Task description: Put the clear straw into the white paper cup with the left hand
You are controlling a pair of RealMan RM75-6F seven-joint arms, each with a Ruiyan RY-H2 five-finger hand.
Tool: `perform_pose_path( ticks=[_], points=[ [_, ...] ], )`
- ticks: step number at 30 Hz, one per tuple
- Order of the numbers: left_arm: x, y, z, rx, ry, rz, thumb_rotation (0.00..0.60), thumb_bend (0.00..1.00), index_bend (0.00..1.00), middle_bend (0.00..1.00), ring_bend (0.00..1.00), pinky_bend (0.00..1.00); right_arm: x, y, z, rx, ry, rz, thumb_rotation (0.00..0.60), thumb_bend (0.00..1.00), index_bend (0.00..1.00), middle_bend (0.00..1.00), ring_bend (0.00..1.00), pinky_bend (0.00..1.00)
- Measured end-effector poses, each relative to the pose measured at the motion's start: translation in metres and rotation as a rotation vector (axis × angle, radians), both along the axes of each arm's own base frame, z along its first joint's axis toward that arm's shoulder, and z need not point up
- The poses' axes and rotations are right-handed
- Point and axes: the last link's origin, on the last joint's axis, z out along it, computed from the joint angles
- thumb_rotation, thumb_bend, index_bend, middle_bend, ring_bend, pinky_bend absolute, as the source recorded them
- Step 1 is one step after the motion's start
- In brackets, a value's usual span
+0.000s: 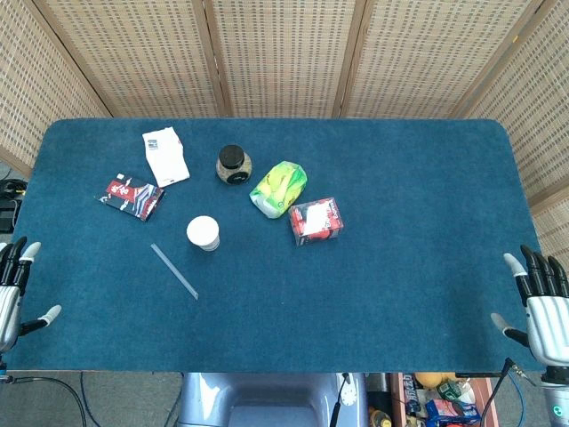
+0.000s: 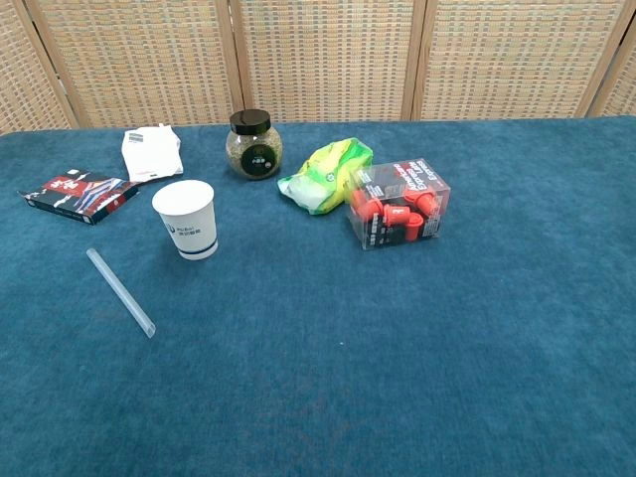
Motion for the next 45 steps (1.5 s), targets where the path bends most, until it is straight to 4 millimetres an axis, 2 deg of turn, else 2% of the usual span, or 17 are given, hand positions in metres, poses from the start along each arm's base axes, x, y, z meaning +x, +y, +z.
perform_pose_path(
  ticks=[8,12,17,20,21,26,30,37,45],
  points=[
    [0.000,0.000,-0.002,-0.022,-0.005,-0.018,0.600,0.09,0.00,0.00,0.00,0.00,-0.001,0.000,0.000,0.012,-0.012,-0.010,0.600,0.00,0.00,0.00,0.00,0.00],
    [0.000,0.010,-0.004,-0.064,-0.015,-0.046,0.600,0.09,0.00,0.00,0.00,0.00,-0.002,-0.001,0.000,0.022,-0.024,-0.013,0.600,0.00,0.00,0.00,0.00,0.00],
    [-0.002,0.043,-0.008,-0.165,0.039,-0.120,0.600,0.10,0.00,0.00,0.00,0.00,-0.004,-0.004,0.001,0.022,-0.036,-0.027,0.600,0.00,0.00,0.00,0.00,0.00],
    [-0.006,0.074,-0.012,-0.246,0.136,-0.171,0.600,0.10,0.02,0.00,0.00,0.00,-0.008,-0.008,0.001,0.019,-0.031,-0.050,0.600,0.00,0.00,0.00,0.00,0.00],
    [-0.008,0.088,-0.014,-0.278,0.175,-0.185,0.600,0.10,0.04,0.00,0.00,0.00,-0.010,-0.009,0.000,0.019,-0.027,-0.060,0.600,0.00,0.00,0.00,0.00,0.00],
    [-0.010,0.137,-0.028,-0.368,0.270,-0.231,0.600,0.17,0.30,0.00,0.00,0.00,-0.016,-0.015,-0.003,0.018,-0.007,-0.100,0.600,0.00,0.00,0.00,0.00,0.00],
    [-0.008,0.167,-0.047,-0.408,0.299,-0.270,0.600,0.23,0.38,0.00,0.00,0.00,-0.022,-0.020,-0.005,0.019,0.007,-0.135,0.600,0.00,0.00,0.00,0.00,0.00],
    [0.002,0.198,-0.083,-0.483,0.297,-0.323,0.600,0.27,0.45,0.00,0.00,0.00,-0.032,-0.025,-0.006,0.011,0.022,-0.184,0.600,0.00,0.00,0.00,0.00,0.00],
    [0.000,0.204,-0.107,-0.553,0.304,-0.347,0.600,0.28,0.47,0.00,0.00,0.00,-0.035,-0.027,-0.007,0.005,0.028,-0.198,0.600,0.00,0.00,0.00,0.00,0.00]
  ],
)
